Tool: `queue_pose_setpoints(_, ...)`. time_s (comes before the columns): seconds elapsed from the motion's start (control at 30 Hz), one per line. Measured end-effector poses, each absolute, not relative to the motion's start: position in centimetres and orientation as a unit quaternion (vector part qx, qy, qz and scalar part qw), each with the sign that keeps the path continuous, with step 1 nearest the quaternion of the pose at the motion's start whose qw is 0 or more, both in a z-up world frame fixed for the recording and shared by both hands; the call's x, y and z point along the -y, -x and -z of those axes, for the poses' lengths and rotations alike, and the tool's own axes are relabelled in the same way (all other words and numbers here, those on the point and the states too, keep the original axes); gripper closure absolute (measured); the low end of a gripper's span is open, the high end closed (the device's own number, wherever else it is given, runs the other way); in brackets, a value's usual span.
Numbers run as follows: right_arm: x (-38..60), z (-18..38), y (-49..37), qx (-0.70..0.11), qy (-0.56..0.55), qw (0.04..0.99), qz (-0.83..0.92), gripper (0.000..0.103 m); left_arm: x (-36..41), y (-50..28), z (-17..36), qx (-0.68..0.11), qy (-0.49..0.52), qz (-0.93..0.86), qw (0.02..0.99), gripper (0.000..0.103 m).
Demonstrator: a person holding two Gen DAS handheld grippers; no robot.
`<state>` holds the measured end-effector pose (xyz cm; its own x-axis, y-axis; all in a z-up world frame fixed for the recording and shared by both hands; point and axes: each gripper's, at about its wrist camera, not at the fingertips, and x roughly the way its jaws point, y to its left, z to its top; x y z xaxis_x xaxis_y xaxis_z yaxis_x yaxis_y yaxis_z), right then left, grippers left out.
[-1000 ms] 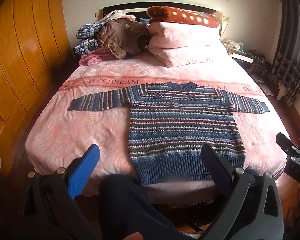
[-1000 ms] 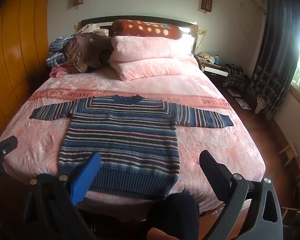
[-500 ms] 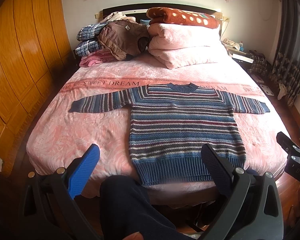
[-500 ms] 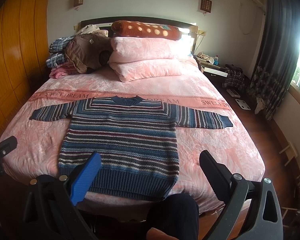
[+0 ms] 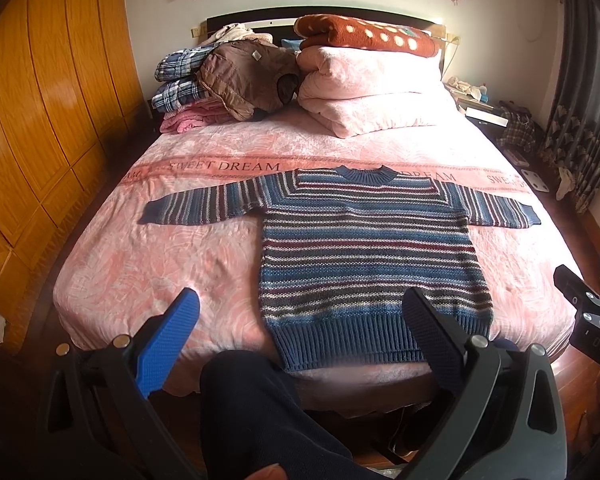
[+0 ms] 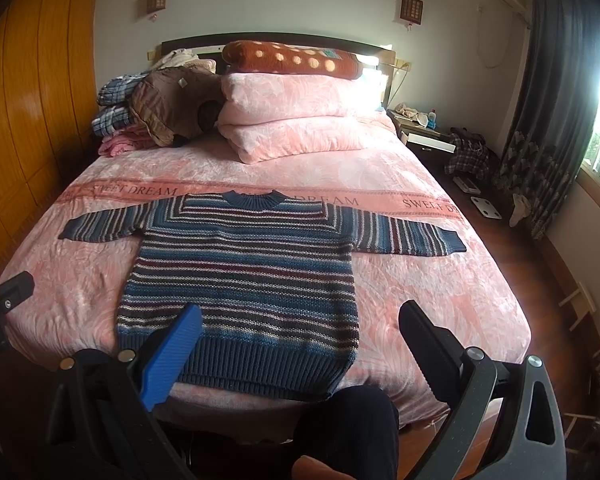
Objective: Fold small clothes
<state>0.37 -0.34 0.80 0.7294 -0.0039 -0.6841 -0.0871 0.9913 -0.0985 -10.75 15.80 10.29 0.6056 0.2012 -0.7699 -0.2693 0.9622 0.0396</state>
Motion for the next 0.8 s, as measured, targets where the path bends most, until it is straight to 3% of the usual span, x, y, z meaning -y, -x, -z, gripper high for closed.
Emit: queue_pose_setpoints(0.8, 0.03, -0.02, -0.17, -0.369, 0.060, 0.927, -0.023, 0.004, -15.76, 10.84, -9.99, -0.427, 0.039, -0.133, 0.894, 0.003)
